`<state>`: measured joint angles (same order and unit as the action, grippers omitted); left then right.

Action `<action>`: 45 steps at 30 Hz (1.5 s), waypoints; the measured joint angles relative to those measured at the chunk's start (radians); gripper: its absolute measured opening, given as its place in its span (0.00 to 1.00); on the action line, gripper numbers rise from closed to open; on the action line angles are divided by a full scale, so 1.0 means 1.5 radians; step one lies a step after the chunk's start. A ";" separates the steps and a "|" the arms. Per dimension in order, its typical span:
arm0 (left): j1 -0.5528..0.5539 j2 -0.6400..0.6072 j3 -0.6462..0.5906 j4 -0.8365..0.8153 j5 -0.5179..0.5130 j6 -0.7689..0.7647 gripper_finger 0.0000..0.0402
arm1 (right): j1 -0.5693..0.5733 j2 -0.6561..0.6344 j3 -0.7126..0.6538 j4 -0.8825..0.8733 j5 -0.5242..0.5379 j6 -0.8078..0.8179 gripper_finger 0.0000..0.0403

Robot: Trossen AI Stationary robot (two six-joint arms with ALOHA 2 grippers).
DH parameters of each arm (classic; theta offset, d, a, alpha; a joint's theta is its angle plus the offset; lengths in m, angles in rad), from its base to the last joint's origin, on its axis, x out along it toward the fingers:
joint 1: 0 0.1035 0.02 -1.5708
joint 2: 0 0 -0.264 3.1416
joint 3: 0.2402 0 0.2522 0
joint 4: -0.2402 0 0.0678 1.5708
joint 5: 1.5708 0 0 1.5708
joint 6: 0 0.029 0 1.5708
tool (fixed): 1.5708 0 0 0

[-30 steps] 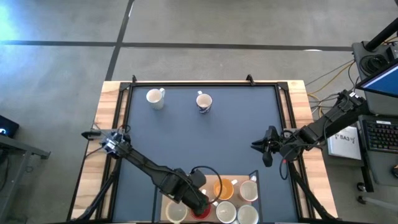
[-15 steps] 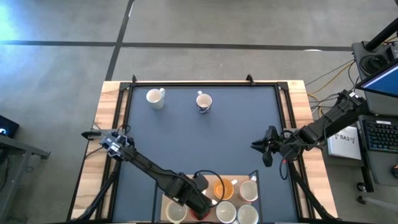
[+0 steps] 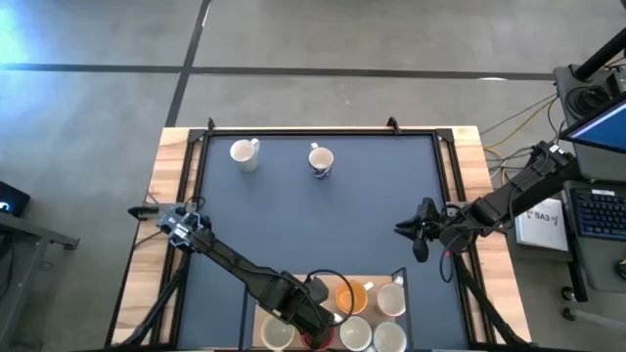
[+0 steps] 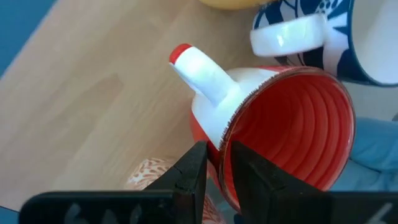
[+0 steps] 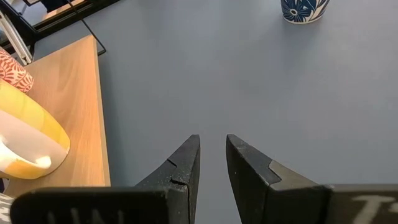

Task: Place coffee mugs
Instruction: Adjust the red mug on the shelf, then put the green patterned mug on the shelf

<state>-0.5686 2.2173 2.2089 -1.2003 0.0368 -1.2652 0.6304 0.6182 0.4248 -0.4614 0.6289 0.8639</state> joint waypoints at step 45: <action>0.451 -0.533 -0.596 -0.090 -0.141 0.500 0.21 | 0.000 0.000 0.000 0.002 0.000 0.000 0.17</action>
<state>0.1083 1.4179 1.3150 -1.3359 -0.1744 -0.5149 0.6305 0.6186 0.4248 -0.4583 0.6285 0.8638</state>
